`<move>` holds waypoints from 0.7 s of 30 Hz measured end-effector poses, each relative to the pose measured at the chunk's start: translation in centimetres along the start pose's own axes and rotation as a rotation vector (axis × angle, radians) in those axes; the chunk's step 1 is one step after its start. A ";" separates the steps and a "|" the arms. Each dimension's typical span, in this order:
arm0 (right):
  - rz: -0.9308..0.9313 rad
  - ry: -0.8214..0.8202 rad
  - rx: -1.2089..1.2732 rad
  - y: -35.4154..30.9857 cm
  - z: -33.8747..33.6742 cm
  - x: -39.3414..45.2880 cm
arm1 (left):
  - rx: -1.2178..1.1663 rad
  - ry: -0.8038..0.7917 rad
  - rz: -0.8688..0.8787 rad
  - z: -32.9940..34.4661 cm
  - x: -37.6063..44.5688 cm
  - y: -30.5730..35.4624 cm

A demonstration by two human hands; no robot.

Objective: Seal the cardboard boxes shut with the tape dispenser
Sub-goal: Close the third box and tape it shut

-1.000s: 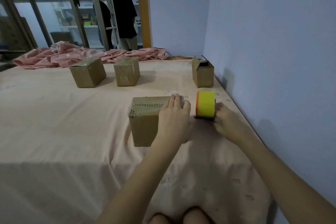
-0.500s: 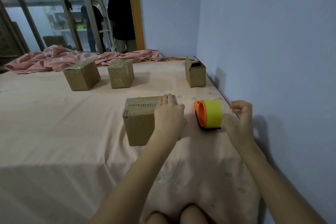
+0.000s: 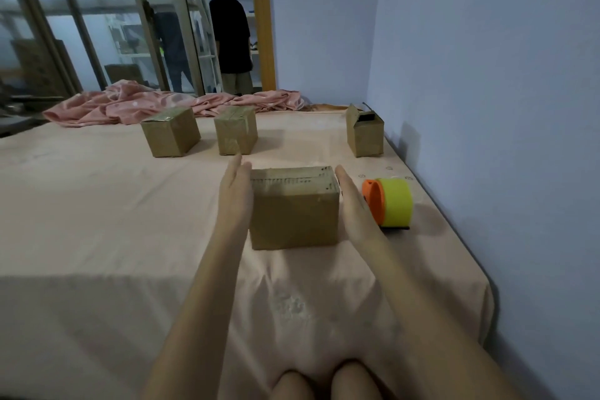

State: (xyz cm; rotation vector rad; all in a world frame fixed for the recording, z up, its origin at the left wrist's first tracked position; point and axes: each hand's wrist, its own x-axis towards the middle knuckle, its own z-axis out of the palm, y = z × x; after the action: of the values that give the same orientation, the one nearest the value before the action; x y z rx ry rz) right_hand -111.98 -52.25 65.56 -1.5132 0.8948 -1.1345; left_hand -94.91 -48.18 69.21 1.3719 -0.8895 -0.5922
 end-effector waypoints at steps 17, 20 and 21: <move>0.024 0.253 -0.314 0.5 0.5 -1.7 | -0.340 -0.096 -0.117 -1.3 0.6 -3.5; -0.350 0.567 -0.451 0.3 1.7 -4.6 | -0.266 -0.111 -0.079 -1.7 1.2 -3.6; -0.439 0.596 -0.497 0.3 2.3 -5.4 | -0.259 -0.134 -0.089 -1.7 1.4 -3.6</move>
State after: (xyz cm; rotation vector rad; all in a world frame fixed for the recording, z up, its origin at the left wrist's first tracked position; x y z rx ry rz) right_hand -111.37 -46.62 63.93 -1.8631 1.3580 -1.8411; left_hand -92.28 -48.84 65.96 1.1517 -0.8297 -0.8454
